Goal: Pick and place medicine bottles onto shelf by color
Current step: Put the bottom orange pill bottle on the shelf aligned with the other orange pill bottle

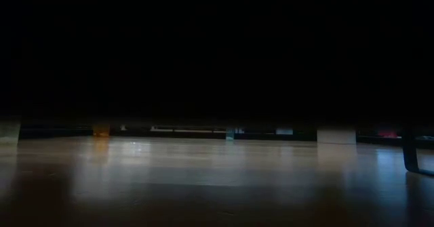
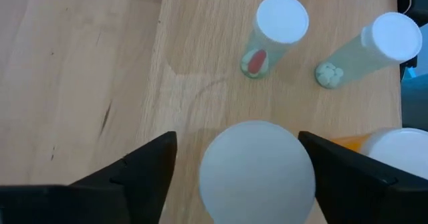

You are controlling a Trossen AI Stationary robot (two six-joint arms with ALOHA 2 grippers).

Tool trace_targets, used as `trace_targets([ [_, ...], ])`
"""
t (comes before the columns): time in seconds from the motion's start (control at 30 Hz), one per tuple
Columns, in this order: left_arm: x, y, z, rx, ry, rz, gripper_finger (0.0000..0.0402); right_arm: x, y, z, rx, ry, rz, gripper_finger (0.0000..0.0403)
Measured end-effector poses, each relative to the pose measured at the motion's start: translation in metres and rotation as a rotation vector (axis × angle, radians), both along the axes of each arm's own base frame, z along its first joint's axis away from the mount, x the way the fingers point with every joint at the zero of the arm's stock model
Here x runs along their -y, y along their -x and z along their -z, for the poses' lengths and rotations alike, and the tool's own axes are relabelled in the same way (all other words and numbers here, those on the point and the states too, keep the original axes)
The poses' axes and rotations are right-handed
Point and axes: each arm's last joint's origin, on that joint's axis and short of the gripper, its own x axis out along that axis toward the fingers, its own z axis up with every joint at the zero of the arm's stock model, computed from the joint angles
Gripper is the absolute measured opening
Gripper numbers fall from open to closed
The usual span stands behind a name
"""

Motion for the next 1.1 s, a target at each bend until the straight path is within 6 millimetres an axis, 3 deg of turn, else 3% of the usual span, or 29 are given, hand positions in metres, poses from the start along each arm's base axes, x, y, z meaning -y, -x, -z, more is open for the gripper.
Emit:
trace_targets([
  [0.4,0.003,0.0,-0.003,-0.009,0.063,0.033,0.0322,0.0,0.0,0.0,0.0,0.0,0.0,0.0262],
  [0.87,-0.006,0.005,-0.028,0.075,0.023,0.124,0.0322,0.0,0.0,0.0,0.0,0.0,0.0,0.0262],
  [1.1,-0.022,0.003,-0.042,0.142,-0.063,0.118,0.0322,0.0,0.0,0.0,0.0,0.0,0.0,0.0262],
])
